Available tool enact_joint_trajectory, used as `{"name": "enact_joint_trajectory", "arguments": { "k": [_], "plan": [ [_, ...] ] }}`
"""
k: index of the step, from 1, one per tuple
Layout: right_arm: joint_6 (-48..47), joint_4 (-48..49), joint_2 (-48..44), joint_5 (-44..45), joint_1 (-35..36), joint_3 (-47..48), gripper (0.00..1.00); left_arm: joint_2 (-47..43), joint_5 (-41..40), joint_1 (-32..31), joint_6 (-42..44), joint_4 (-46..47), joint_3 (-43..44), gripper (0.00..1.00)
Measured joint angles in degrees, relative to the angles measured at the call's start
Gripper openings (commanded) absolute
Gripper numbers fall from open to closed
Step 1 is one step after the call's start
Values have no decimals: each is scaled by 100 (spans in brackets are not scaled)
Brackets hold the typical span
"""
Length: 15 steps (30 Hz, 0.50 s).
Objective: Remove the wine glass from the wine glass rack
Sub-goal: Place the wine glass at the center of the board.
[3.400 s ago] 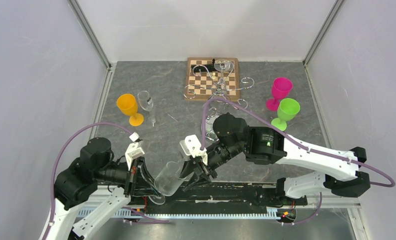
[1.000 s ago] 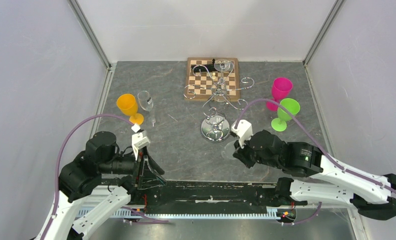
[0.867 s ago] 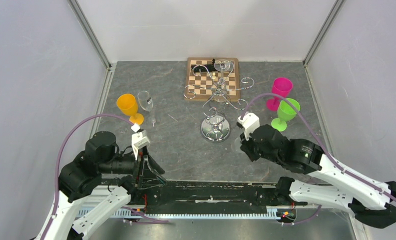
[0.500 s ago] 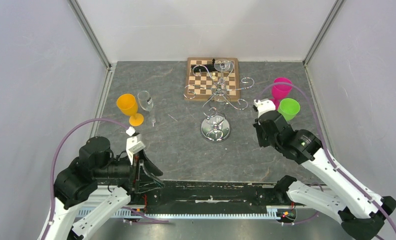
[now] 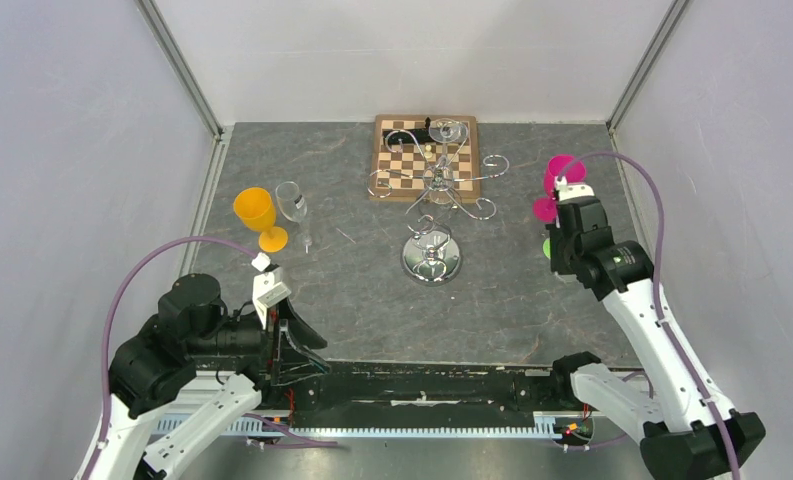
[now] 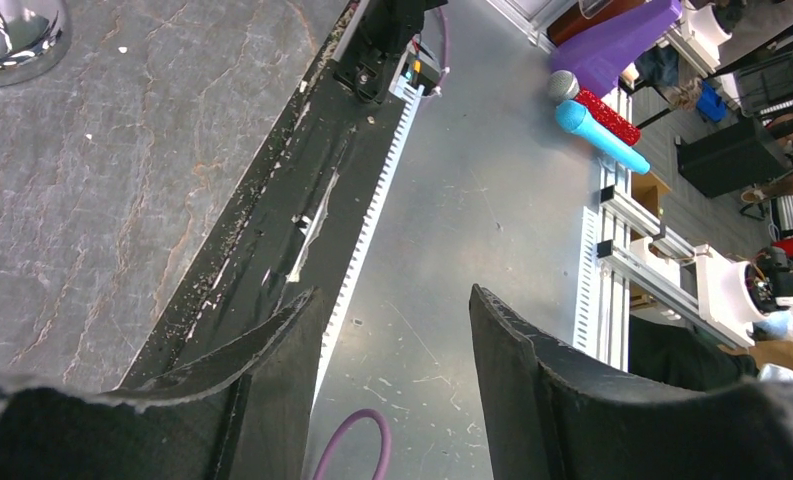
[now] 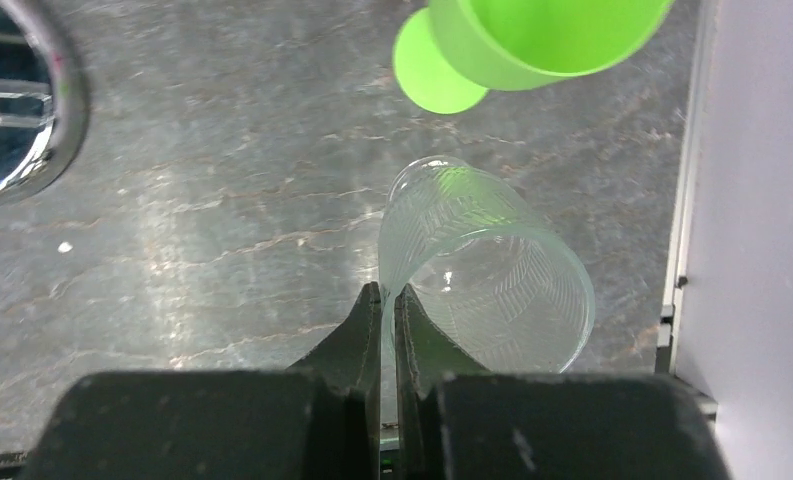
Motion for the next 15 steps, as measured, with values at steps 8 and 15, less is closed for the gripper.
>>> {"name": "enact_joint_trajectory", "arguments": {
  "k": [8, 15],
  "plan": [
    [-286, 90, 402, -229, -981, 247, 0, 0, -245, -116, -7, -9, 0, 74],
    [-310, 466, 684, -560, -2275, 216, 0, -24, -345, -227, -7, -15, 0, 76]
  ]
}}
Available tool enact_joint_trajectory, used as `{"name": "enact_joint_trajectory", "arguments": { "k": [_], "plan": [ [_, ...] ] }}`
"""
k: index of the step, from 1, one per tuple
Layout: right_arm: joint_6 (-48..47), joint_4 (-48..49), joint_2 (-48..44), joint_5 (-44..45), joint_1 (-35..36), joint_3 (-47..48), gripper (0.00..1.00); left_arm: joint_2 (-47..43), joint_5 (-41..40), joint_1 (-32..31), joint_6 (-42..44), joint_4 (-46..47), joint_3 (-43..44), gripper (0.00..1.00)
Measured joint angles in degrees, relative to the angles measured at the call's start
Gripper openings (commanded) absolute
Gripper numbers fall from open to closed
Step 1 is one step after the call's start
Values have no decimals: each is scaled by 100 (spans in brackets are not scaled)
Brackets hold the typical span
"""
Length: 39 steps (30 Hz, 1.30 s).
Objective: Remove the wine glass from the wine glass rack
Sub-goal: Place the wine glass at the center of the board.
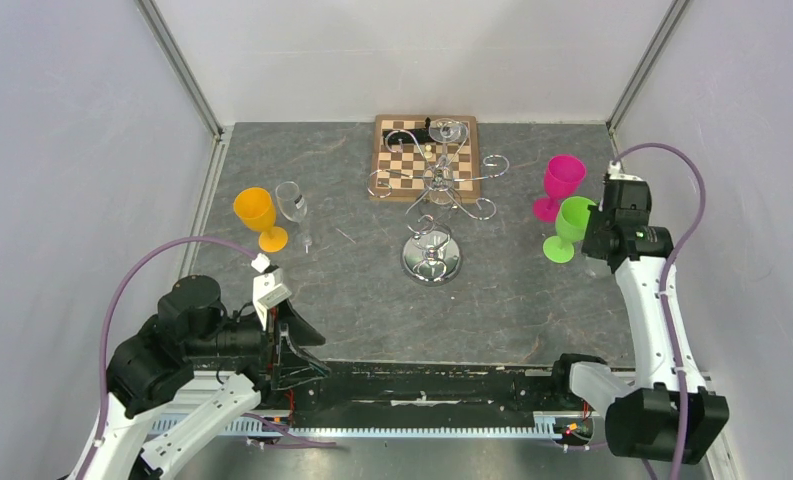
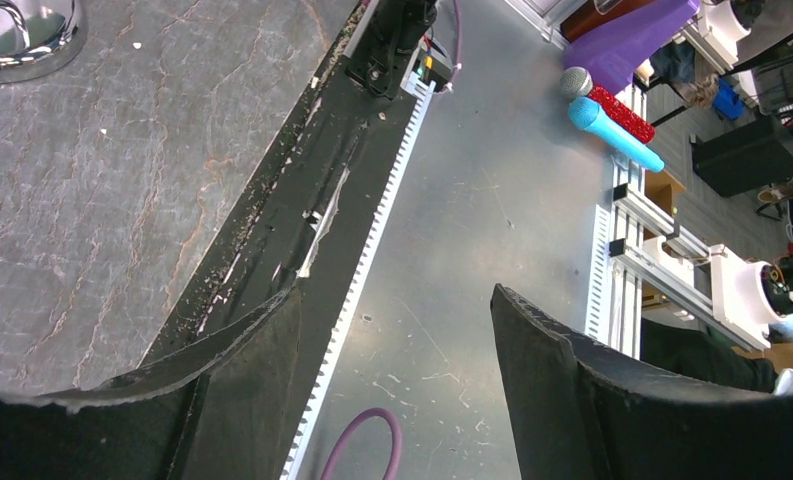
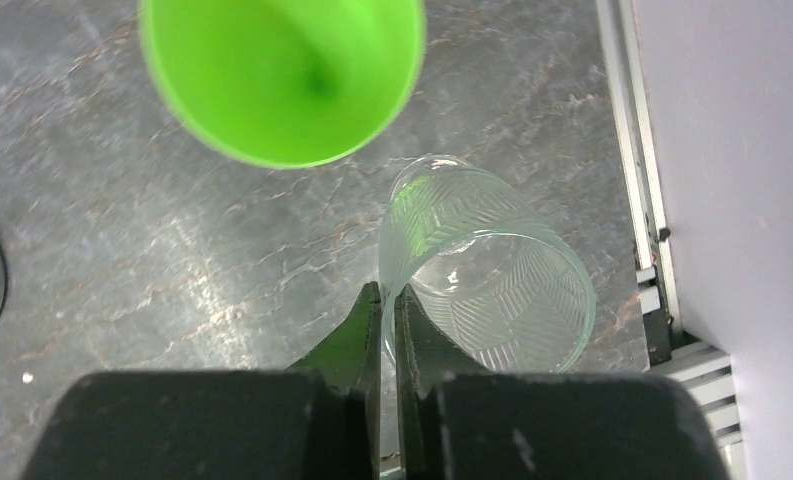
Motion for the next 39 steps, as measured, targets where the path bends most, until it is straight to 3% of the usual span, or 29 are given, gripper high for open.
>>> {"name": "enact_joint_trajectory", "arguments": {
  "k": [6, 15, 39],
  "plan": [
    [131, 225, 219, -304, -807, -68, 0, -26, -94, -188, 0, -15, 0, 76],
    [328, 660, 522, -356, -1364, -151, 0, -48, -313, -387, 0, -35, 4, 76],
    [645, 1700, 1438, -319, -1641, -629, 0, -48, -673, -474, 0, -341, 72, 77]
  ]
}}
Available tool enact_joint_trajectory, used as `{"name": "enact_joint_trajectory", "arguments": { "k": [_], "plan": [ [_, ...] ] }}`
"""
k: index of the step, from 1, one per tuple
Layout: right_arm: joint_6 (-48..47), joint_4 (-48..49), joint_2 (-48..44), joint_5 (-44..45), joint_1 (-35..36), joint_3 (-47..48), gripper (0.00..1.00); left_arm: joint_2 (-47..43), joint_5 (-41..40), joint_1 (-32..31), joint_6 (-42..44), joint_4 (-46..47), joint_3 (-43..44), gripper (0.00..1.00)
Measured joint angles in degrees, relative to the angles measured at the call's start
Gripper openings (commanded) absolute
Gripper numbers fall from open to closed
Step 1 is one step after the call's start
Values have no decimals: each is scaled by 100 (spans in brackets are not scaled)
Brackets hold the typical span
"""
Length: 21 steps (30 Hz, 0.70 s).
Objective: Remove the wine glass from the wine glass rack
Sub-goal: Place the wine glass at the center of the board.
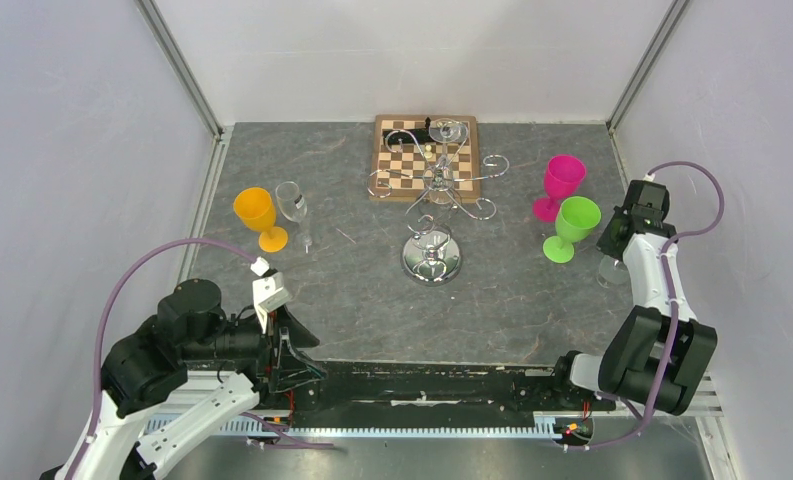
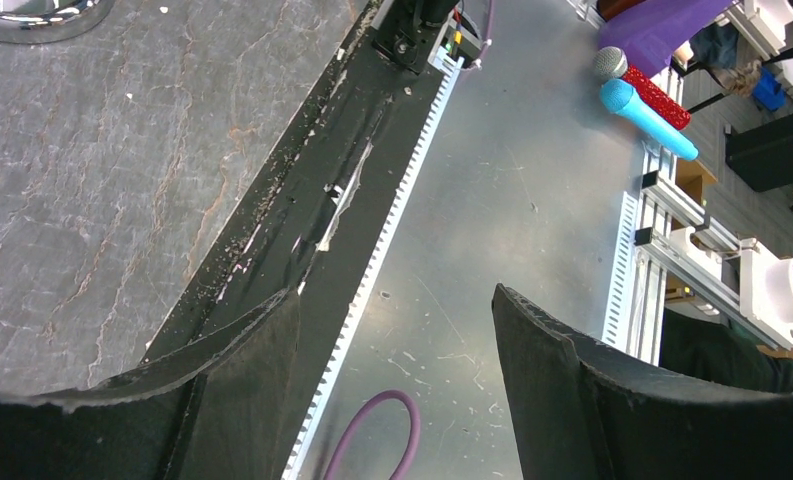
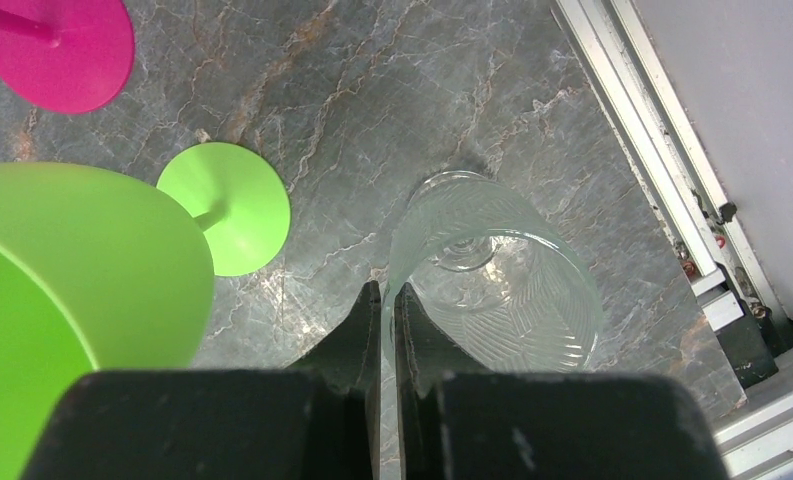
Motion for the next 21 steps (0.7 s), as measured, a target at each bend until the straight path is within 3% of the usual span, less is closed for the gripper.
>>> {"name": "enact_joint_trajectory", "arguments": {
  "k": [4, 12, 21],
  "plan": [
    [-2, 26, 22, 4, 0, 7, 11, 2, -39, 0, 0, 0, 0, 76],
    [22, 2, 85, 79, -4, 160, 47, 48, -103, 0, 0, 0, 13, 77],
    [24, -39, 11, 168, -4, 487, 59, 199, -122, 0, 0, -11, 83, 77]
  ]
}}
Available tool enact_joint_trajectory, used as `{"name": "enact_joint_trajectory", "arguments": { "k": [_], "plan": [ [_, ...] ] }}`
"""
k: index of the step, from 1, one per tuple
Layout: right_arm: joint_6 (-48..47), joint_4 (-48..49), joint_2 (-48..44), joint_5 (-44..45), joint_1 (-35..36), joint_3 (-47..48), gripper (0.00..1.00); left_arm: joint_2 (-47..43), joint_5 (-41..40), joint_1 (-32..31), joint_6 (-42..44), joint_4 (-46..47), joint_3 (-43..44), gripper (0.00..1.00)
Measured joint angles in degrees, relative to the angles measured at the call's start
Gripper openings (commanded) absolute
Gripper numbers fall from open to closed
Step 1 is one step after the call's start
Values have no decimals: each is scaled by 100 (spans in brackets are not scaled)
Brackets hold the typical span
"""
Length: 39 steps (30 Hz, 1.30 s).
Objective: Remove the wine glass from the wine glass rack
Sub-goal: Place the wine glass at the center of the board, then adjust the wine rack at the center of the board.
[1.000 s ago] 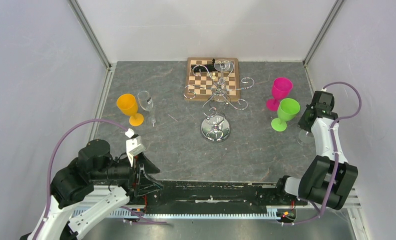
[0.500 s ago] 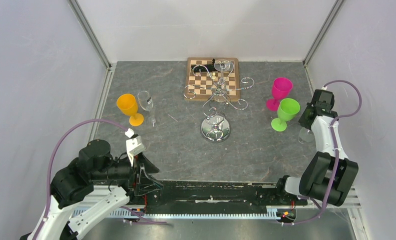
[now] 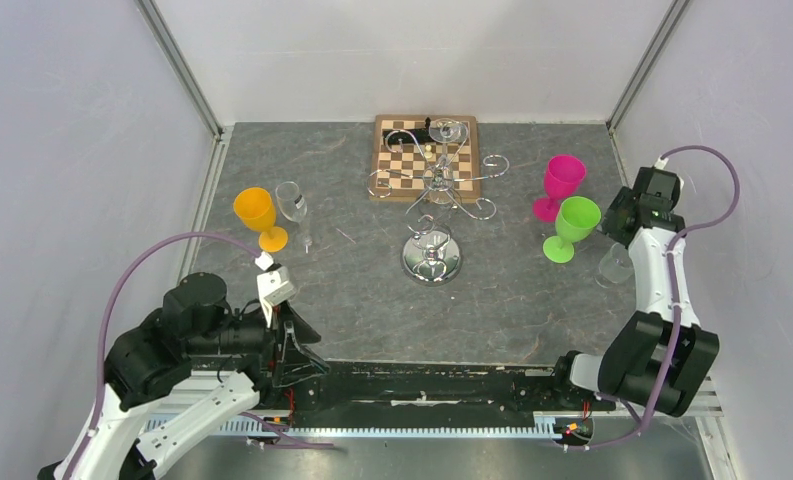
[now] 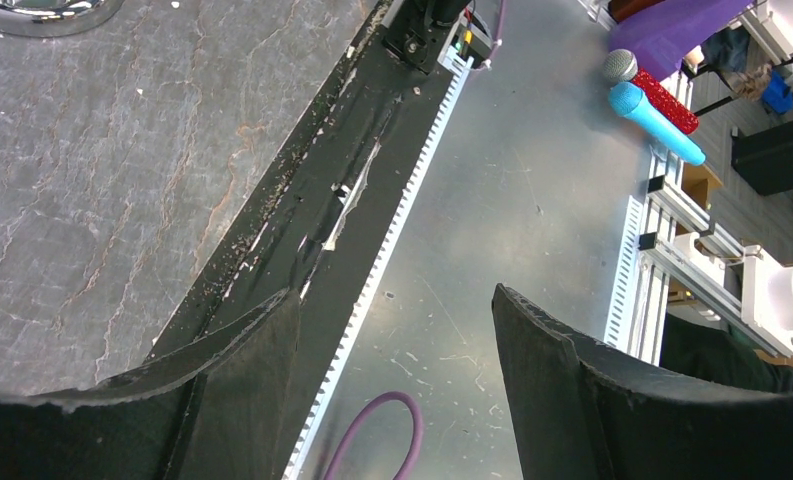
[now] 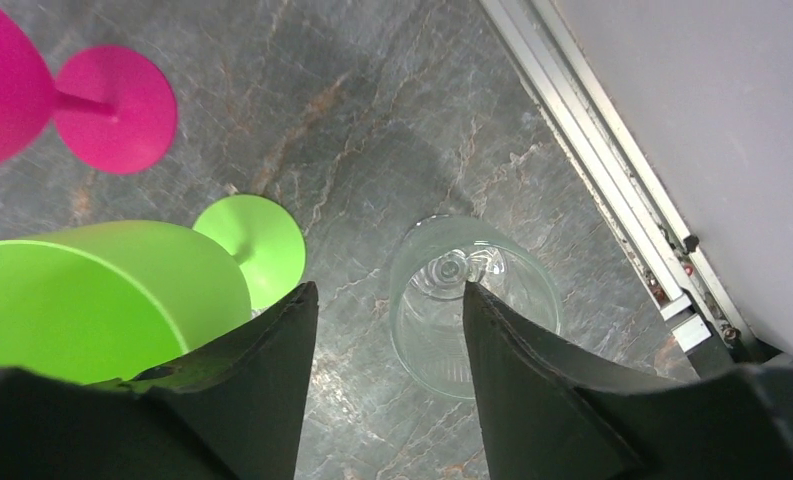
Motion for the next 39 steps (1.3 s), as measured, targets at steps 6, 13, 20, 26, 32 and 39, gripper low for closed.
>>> {"name": "enact_joint_trajectory", "arguments": {
  "k": [6, 13, 20, 26, 32, 39],
  "plan": [
    [59, -33, -402, 125, 105, 365, 62, 243, -74, 0, 0, -7, 127, 77],
    [74, -68, -844, 111, 560, 984, 65, 494, -302, -2, -15, -4, 269, 77],
    [90, -46, -1147, -369, 1045, 1628, 69, 549, -560, -2, -160, 7, 304, 77],
    [238, 52, -1202, -1316, 1401, 1878, 71, 603, -1016, -4, -463, 33, 328, 77],
    [516, 328, -1036, -2302, 1871, 2356, 72, 669, -1521, -2, -684, 164, 520, 77],
    [807, 719, -970, -2900, 2546, 2697, 73, 743, -2015, -2, -866, 352, 717, 77]
  ]
}}
